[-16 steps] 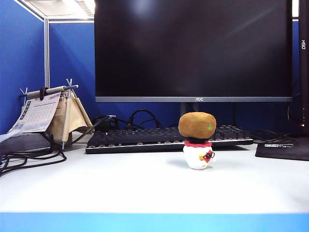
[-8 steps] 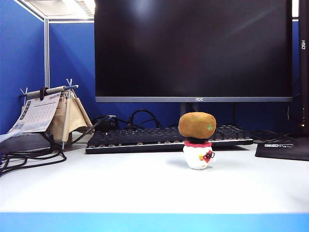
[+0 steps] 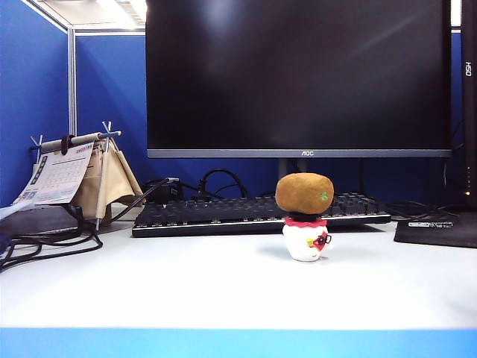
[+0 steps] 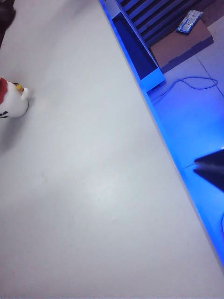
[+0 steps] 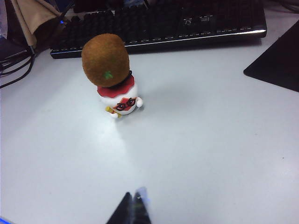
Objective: Place the kiwi on top of the doll with a flat head.
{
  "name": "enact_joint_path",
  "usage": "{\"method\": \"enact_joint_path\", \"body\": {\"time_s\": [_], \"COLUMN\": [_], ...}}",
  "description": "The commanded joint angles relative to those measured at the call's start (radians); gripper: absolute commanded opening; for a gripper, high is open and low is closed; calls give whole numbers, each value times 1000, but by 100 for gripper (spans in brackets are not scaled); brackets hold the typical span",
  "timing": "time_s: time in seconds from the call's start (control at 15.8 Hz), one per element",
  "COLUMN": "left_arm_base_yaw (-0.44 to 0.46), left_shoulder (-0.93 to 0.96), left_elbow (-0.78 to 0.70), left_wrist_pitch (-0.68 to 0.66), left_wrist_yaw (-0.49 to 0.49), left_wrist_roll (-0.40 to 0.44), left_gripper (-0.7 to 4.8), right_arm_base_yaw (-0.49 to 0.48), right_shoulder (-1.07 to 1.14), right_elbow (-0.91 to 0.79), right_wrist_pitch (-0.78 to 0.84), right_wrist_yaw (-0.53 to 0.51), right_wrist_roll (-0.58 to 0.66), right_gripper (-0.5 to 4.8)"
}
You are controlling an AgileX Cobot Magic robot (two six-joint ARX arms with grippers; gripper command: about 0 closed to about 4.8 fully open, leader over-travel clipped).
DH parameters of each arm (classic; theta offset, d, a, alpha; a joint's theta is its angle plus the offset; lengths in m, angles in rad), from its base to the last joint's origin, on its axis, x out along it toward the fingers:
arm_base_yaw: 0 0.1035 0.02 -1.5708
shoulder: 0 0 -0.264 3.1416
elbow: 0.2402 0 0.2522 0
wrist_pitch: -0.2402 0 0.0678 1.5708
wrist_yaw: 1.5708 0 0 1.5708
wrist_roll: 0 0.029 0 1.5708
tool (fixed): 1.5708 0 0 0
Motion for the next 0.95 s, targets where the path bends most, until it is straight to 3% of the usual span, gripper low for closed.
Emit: {"method": "enact_joint_path", "body": {"time_s": [0.06, 0.19, 0.95], "left_arm_base_yaw": [-1, -1, -1], "left_shoulder": [1, 1, 1], "left_elbow": [-5, -5, -4], "left_wrist_pitch": [-1, 2, 2], "left_wrist_yaw": [-13, -69, -72], "left_wrist_roll": [3, 10, 10], "left_gripper": [-5, -5, -5], "right_arm_base_yaw": [0, 0, 0], "right_shoulder": [0, 0, 0], "right_elbow": [-5, -5, -5], "right_wrist_pitch": [4, 4, 4], "right_wrist_yaw": [2, 2, 2], "right_wrist_roll": [4, 4, 4], "right_gripper": [-1, -1, -1]}}
